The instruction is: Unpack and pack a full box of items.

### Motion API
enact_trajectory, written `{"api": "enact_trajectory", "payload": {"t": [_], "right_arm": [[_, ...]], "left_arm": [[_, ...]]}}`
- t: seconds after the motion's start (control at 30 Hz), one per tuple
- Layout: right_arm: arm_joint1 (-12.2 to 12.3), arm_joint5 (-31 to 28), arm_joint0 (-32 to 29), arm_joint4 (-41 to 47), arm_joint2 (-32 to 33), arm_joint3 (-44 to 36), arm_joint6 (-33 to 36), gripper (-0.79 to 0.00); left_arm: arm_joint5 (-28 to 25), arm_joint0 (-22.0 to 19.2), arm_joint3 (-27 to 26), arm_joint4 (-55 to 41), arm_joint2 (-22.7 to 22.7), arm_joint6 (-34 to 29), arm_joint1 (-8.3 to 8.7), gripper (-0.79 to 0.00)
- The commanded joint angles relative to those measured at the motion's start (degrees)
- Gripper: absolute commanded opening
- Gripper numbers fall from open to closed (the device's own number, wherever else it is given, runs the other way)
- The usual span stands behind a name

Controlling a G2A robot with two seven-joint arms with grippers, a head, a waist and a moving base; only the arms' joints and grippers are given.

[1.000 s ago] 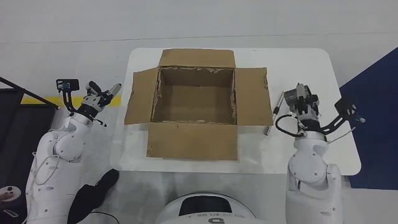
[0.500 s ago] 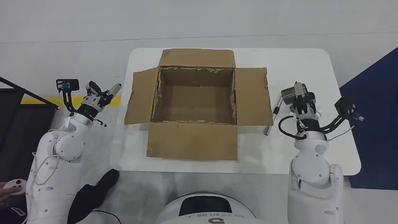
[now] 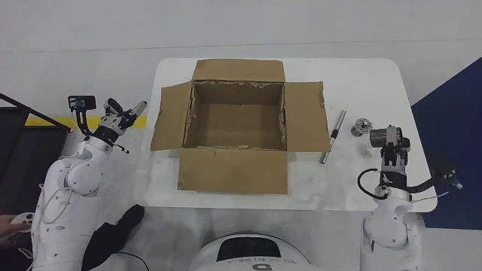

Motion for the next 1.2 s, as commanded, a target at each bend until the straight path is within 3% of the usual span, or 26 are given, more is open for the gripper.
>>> {"api": "enact_trajectory", "payload": {"t": [0.0,0.17,0.3,0.73,0.83,1.0,1.17], "right_arm": [[-0.03,-1.29,-0.12,-6.34,-0.83,2.77,-7.33,-0.785],[-0.25,5.13,1.64,-20.82,-3.87,10.48,-21.34,-0.785],[-0.35,10.22,2.73,-26.75,-5.69,14.23,-25.97,-0.785],[-0.28,12.61,3.28,-28.90,-5.93,15.36,-26.37,-0.785],[-0.04,15.31,3.99,-33.87,-6.24,17.62,-26.06,-0.785],[0.66,12.21,3.65,-39.09,-6.15,21.51,-27.33,-0.785],[1.25,13.78,4.42,-46.65,-6.78,26.43,-31.06,-0.785]], "left_arm": [[0.00,0.00,0.00,0.00,0.00,0.00,0.00,0.000],[0.00,0.00,0.00,0.00,0.00,0.00,0.00,0.000],[0.00,0.00,0.00,0.00,0.00,0.00,0.00,0.000],[0.00,0.00,0.00,0.00,0.00,0.00,0.00,0.000],[0.00,0.00,0.00,0.00,0.00,0.00,0.00,0.000],[0.00,0.00,0.00,0.00,0.00,0.00,0.00,0.000],[0.00,0.00,0.00,0.00,0.00,0.00,0.00,0.000]]}}
